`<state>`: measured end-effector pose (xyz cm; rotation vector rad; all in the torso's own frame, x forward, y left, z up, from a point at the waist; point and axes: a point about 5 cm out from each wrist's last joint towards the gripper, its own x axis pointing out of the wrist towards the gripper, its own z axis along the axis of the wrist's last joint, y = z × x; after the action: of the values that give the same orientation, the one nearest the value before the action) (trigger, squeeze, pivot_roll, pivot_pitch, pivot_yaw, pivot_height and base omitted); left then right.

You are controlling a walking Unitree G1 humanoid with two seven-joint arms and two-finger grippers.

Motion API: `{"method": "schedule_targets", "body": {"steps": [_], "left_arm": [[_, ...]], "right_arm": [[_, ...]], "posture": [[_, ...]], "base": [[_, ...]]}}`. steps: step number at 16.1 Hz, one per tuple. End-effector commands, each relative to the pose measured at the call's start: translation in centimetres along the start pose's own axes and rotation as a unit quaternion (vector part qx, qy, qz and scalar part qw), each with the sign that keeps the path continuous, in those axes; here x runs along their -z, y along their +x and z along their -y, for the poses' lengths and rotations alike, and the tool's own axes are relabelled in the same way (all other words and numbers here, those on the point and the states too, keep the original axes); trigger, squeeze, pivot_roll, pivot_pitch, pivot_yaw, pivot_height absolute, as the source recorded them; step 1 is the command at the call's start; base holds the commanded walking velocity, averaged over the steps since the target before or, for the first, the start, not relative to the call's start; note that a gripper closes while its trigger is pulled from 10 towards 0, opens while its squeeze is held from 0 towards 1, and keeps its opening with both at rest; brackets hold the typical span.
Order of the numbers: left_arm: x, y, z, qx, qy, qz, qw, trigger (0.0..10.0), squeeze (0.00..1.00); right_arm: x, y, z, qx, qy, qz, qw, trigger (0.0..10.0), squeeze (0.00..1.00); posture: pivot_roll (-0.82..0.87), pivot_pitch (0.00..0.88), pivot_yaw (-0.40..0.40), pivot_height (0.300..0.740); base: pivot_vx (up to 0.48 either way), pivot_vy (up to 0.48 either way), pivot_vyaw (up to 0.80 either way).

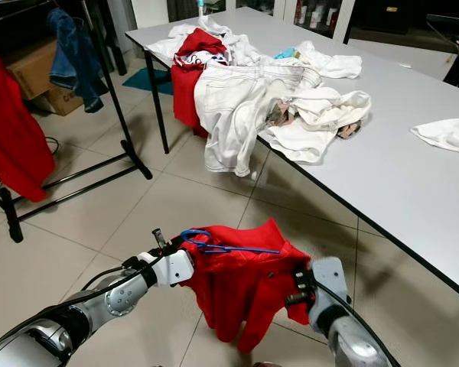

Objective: Hang hanger

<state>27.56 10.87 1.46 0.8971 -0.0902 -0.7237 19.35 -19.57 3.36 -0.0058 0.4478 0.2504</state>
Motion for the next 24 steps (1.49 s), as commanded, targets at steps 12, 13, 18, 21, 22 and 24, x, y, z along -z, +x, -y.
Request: {"method": "schedule_targets", "body": {"steps": [12,13,18,21,22,24], "left_arm": [[-0.5,0.6,-0.9,-0.015,0.005,0.012,1.0,10.0,0.0],[-0.5,0.6,-0.9,-0.015,0.005,0.011,1.0,10.0,0.0],[-0.5,0.6,-1.0,-0.017,0.005,0.01,1.0,10.0,0.0],[-0.5,0.6,-1.0,-0.017,0.006,0.011,1.0,10.0,0.0],[-0.5,0.6,-1.0,-0.017,0.006,0.011,1.0,10.0,0.0],[-0.6,0.6,-1.0,-0.015,0.007,0.012,1.0,10.0,0.0]], "right_arm": [[1.1,-2.2,2.0,0.002,-0.021,0.024,0.999,10.0,1.0],[1.1,-2.1,1.9,-0.005,-0.023,0.025,0.999,10.0,1.0],[2.3,-1.2,2.8,0.016,-0.046,-0.004,0.999,10.0,0.0],[2.7,-0.4,3.0,0.03,-0.039,-0.016,0.999,10.0,0.0],[2.8,-0.3,3.1,0.034,-0.037,-0.018,0.999,10.0,0.0],[3.1,0.4,3.1,0.038,-0.013,-0.021,0.999,10.0,0.0]], "posture": [[-0.18,0.0,0.047,0.74],[-0.17,0.0,0.046,0.74],[-0.16,0.0,0.043,0.74],[-0.17,0.0,0.046,0.74],[-0.17,0.0,0.046,0.74],[-0.17,0.0,0.047,0.74]], "base": [[0.0,0.0,0.0],[0.0,0.0,0.0],[0.0,0.0,0.0],[0.0,0.0,0.0],[0.0,0.0,0.0],[0.0,0.0,0.0]]}}
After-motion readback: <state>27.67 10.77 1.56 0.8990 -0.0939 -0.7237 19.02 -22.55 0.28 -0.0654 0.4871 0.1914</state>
